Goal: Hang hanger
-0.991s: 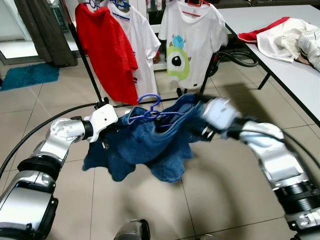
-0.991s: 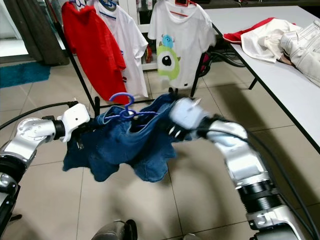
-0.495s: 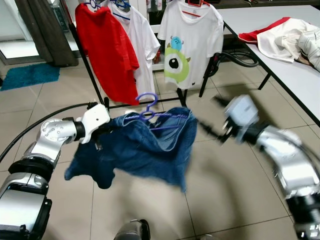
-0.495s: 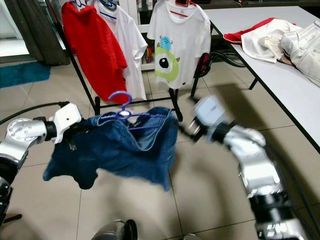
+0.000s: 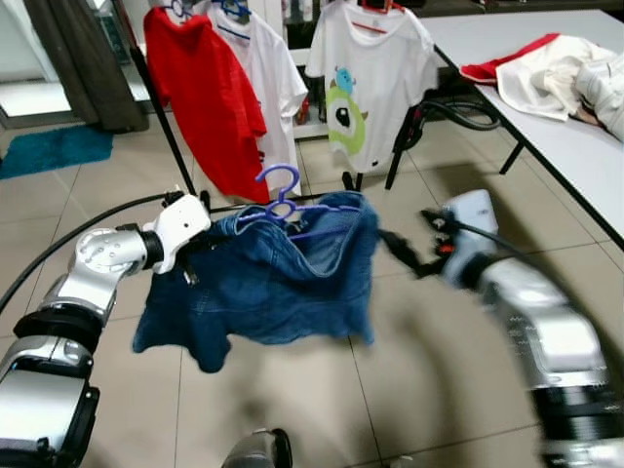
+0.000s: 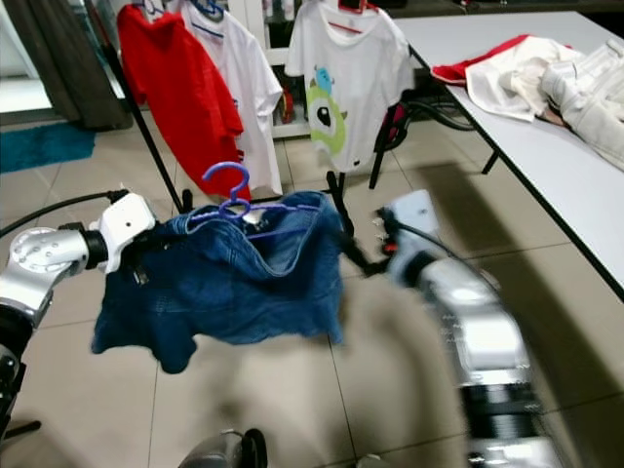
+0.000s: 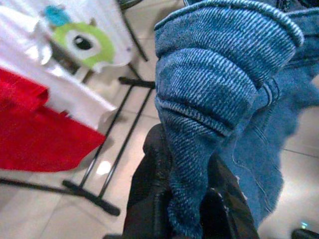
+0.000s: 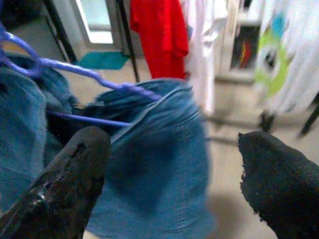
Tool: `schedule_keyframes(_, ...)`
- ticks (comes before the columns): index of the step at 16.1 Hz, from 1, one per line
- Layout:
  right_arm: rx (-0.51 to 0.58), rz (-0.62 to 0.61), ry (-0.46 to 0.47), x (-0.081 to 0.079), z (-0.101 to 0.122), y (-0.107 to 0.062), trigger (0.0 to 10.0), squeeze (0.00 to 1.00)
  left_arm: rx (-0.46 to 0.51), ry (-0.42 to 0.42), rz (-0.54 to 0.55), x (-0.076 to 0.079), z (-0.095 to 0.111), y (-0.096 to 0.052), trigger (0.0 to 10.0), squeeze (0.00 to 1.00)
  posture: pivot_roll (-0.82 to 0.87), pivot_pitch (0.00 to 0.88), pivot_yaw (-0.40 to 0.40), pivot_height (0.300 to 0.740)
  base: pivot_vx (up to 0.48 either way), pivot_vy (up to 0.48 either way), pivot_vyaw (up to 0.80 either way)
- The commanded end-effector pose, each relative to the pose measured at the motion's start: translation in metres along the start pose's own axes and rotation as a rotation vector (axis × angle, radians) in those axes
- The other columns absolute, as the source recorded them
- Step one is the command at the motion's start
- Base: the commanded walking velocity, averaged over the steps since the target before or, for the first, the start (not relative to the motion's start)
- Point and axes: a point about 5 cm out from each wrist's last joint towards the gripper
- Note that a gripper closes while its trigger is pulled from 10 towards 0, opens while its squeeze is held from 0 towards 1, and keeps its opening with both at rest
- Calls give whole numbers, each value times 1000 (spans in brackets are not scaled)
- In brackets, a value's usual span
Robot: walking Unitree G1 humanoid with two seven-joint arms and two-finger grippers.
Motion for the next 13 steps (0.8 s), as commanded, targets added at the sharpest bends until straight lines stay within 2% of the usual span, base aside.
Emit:
schedule_keyframes(1,11,-32,46,3,4,-3,10000,0,12,21,43,-8,8,0,0,0,-74,56,71,740,0,0,0)
schedule_keyframes(3,41,-77,166,-19,-1,17,10000,0,74,-2,21,10,16,15,0,0,-78,53,76,740,0,0,0)
schedule_keyframes(5,41,-106,212,-27,1,26,10000,0,95,-14,40,15,19,20,0,0,-78,49,74,740,0,0,0)
schedule_keyframes(7,38,-114,229,-28,2,29,10000,0,104,-16,47,17,20,20,0,0,-78,47,72,740,0,0,0)
schedule_keyframes(9,11,-130,206,-28,-1,34,10000,0,121,-18,47,21,23,20,0,0,-75,43,67,740,0,0,0)
schedule_keyframes(10,8,-154,189,-24,-1,36,5098,0,130,-13,42,23,25,20,0,0,-73,40,65,740,0,0,0)
schedule_keyframes(11,4,-166,189,-21,-1,36,4706,0,136,-10,41,23,26,19,0,0,-73,39,64,740,0,0,0)
schedule_keyframes(12,-2,-184,184,-17,-3,36,2588,0,152,-7,33,24,29,18,0,0,-72,37,63,740,0,0,0)
schedule_keyframes(13,-6,-200,181,-14,-4,37,2353,0,161,-2,24,26,30,17,0,0,-72,37,63,740,0,0,0)
Point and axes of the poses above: a point about 5 cm out from each wrist's last joint towards the gripper, its own y axis pointing out of the wrist towards the gripper, its own z axis along the axis of the wrist's last joint, x = y × z
